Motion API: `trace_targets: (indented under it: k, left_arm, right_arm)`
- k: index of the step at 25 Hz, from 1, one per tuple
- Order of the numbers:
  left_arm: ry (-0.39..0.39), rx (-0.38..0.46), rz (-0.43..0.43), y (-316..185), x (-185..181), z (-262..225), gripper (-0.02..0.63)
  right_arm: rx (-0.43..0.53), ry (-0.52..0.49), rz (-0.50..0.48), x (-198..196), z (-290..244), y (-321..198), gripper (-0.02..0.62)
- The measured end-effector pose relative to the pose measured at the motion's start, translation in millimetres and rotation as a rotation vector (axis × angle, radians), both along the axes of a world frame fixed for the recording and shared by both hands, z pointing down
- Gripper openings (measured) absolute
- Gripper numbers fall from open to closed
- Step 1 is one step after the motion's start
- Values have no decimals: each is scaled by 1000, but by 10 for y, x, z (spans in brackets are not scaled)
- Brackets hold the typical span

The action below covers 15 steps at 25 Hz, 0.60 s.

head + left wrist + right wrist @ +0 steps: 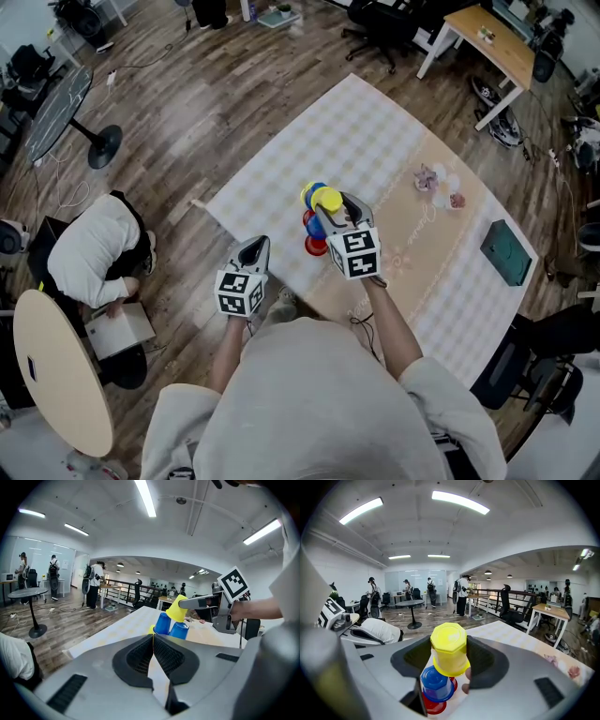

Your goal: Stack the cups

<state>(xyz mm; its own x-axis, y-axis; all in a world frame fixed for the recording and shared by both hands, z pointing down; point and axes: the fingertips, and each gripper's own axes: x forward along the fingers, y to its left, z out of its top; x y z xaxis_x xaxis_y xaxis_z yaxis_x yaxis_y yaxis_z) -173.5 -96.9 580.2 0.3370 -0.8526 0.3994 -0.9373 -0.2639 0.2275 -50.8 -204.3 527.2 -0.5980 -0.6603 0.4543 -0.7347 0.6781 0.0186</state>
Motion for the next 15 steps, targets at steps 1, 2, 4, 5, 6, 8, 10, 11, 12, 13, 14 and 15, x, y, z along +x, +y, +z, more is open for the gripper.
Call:
trace_targets:
  k: [1, 2, 4, 5, 6, 8, 10, 11, 12, 13, 14, 15]
  left_arm:
    - [1, 0, -1, -8, -3, 2, 14]
    - [2, 0, -1, -17, -4, 6, 15]
    - [3, 1, -1, -40, -2, 11, 15]
    - [4, 1, 0, -49, 1, 14, 15]
    - [5, 1, 1, -56, 5, 18, 15]
    - [6, -1, 3, -64, 12, 24, 15]
    - [6, -3, 3, -66, 10, 22, 15]
    - [6, -3, 2, -66, 5, 20, 15]
    - [6, -3, 2, -67, -2, 19, 14]
    - [6, -2, 0, -68, -12, 21, 14]
    - [5, -2, -1, -70, -25, 23, 14]
    - [5, -3, -2, -72, -37, 27, 15]
  right_arm:
    - [0, 2, 0, -2, 7, -7, 236]
    - [0, 3, 0, -4, 12, -15, 236]
    - [-2, 4, -2, -10, 19, -33, 236]
    - [-3, 4, -4, -16, 23, -37, 236]
    - [-3, 4, -7, -25, 28, -39, 235]
    - [-3, 7, -14, -47, 32, -40, 235]
    - [-1, 7, -20, -68, 31, -42, 235]
    - [-1, 7, -21, -76, 32, -44, 235]
    - [-1, 7, -22, -82, 34, -46, 235]
    - [-1, 8, -23, -88, 37, -50, 235]
    - [0, 9, -24, -95, 40, -54, 235]
    - [0, 10, -25, -101, 43, -57, 235]
